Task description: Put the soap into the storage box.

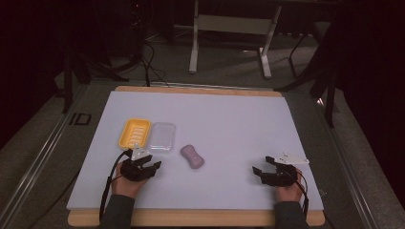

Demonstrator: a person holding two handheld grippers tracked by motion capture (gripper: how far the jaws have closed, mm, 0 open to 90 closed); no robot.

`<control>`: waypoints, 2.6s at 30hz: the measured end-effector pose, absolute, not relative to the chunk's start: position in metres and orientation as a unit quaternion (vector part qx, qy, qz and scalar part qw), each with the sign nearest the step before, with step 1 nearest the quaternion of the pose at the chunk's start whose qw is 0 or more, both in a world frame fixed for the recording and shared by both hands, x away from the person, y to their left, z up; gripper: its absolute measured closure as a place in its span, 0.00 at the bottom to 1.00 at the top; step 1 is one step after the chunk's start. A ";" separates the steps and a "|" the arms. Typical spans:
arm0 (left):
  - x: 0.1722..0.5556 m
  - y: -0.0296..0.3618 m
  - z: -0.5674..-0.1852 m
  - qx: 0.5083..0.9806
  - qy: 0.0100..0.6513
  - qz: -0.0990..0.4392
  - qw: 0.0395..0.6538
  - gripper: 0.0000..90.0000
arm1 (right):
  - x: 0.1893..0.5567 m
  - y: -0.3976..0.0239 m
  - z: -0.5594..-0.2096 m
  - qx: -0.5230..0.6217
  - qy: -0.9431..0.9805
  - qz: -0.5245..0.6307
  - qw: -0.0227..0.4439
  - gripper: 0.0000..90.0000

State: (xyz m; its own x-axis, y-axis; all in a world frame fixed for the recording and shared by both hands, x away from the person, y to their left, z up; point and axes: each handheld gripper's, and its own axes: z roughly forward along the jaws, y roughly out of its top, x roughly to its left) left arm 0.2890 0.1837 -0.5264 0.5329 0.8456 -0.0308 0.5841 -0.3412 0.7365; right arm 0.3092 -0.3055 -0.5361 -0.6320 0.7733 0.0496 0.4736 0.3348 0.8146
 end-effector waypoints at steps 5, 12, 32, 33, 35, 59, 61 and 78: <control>0.287 0.185 -0.522 0.804 0.440 0.182 0.356 0.64 | 0.308 -0.307 -0.536 0.390 0.794 0.431 0.179 0.27; 0.284 0.184 -0.511 0.822 0.414 0.173 0.350 0.71 | 0.308 -0.307 -0.536 0.391 0.792 0.432 0.181 0.27; 0.298 0.156 -0.489 0.858 0.330 0.141 0.367 1.00 | 0.308 -0.307 -0.536 0.394 0.791 0.431 0.182 0.26; 0.298 0.156 -0.489 0.858 0.330 0.141 0.367 1.00 | 0.308 -0.307 -0.536 0.394 0.791 0.430 0.182 0.26; 0.300 0.150 -0.490 0.862 0.323 0.137 0.367 1.00 | 0.308 -0.307 -0.536 0.394 0.791 0.431 0.182 0.26; 0.309 0.094 -0.517 0.905 0.251 0.088 0.334 1.00 | 0.308 -0.307 -0.536 0.393 0.793 0.430 0.180 0.26; 0.309 0.092 -0.519 0.907 0.247 0.083 0.331 1.00 | 0.308 -0.307 -0.536 0.393 0.793 0.430 0.180 0.26; 0.317 0.074 -0.522 0.922 0.219 0.084 0.309 1.00 | 0.309 -0.307 -0.536 0.393 0.793 0.430 0.180 0.26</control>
